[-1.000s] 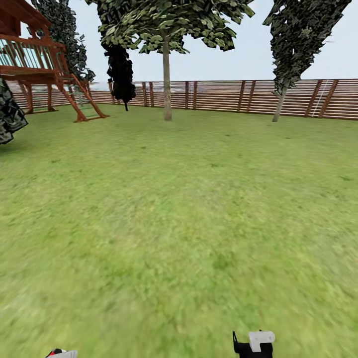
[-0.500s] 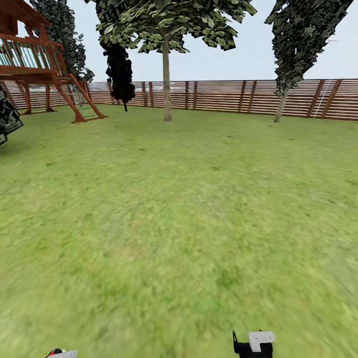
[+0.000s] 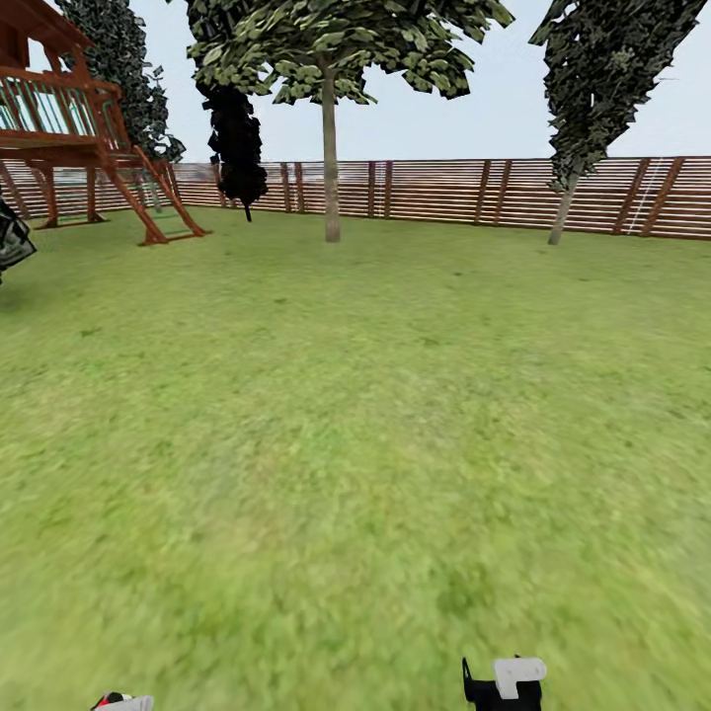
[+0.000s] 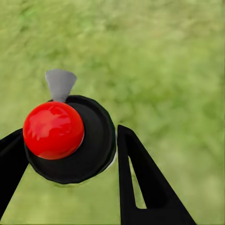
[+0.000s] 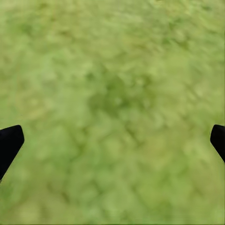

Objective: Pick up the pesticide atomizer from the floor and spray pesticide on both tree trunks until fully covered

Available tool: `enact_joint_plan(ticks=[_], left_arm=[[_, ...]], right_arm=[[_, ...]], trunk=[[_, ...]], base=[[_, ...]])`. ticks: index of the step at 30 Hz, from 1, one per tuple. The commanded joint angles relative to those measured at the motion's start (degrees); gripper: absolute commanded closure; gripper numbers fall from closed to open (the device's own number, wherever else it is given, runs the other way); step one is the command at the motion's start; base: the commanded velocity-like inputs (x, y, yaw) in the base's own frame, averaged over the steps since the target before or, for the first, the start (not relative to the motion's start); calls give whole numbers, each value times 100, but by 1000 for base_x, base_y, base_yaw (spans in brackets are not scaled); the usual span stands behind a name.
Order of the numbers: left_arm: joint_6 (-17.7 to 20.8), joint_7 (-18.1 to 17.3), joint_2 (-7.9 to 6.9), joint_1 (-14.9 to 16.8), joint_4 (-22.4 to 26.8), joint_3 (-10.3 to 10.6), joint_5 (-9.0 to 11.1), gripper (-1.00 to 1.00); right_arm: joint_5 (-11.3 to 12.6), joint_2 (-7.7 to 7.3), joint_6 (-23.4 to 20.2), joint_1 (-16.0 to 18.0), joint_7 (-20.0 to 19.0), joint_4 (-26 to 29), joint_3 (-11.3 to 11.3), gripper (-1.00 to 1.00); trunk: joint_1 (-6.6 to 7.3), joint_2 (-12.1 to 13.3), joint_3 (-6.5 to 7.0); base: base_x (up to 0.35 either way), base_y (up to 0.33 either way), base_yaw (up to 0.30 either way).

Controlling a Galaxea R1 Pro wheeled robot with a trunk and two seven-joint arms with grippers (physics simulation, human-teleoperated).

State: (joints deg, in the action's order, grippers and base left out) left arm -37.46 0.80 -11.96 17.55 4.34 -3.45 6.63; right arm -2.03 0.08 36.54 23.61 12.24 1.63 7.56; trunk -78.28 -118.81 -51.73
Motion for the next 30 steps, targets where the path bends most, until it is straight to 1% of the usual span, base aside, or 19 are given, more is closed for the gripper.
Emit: enact_joint_plan(ticks=[1,30], left_arm=[[-16,-10,1,3,-3,-32,-4,100],[-24,-10,1,3,-3,-32,-4,100]], right_arm=[[-19,1,2,4,58,-5,44,-100],[-20,1,2,4,60,-5,44,-100]], trunk=[[-3,-2,-5],[-3,-2,-5]], base=[[340,0,0],[340,0,0]])
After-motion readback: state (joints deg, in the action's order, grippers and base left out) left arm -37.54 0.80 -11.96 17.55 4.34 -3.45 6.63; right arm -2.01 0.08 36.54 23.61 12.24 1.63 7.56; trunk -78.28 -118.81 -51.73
